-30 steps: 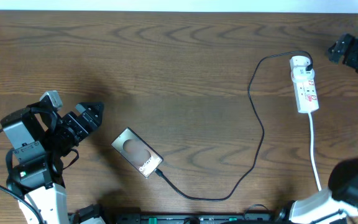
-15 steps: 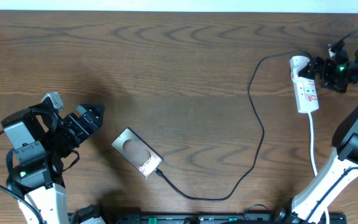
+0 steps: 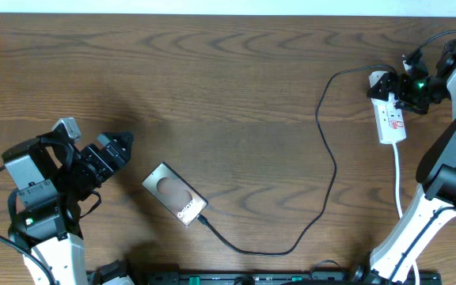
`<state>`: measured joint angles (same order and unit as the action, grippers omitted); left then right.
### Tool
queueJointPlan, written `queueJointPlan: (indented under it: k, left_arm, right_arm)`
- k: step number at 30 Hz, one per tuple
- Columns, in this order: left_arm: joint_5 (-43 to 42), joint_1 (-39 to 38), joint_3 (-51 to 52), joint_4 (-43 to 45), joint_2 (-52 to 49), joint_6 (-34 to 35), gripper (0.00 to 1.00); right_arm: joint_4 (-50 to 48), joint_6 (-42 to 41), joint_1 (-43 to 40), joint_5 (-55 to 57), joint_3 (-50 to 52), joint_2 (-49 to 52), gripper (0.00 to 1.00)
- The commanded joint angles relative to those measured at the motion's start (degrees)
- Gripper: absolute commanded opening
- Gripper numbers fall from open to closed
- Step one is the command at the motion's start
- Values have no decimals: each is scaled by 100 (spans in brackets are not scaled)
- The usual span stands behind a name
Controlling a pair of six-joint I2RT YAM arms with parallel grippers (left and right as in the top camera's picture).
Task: Plug charger to phone and switch on socket
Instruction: 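Move the right gripper to the power strip's orange switch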
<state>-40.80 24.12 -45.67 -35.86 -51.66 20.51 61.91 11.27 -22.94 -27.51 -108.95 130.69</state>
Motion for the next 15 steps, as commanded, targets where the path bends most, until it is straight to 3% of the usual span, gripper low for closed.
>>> queueJointPlan:
  k: [1,15]
  left_arm:
    - [-50,-2,-52,-42,4,-103,92]
    - [-52,-2,-52,-162,-299,-103,92]
  right_arm:
    - [-85,129,68,-131,-81,52,99]
    - [-173,168,70,57,-81,52,99]
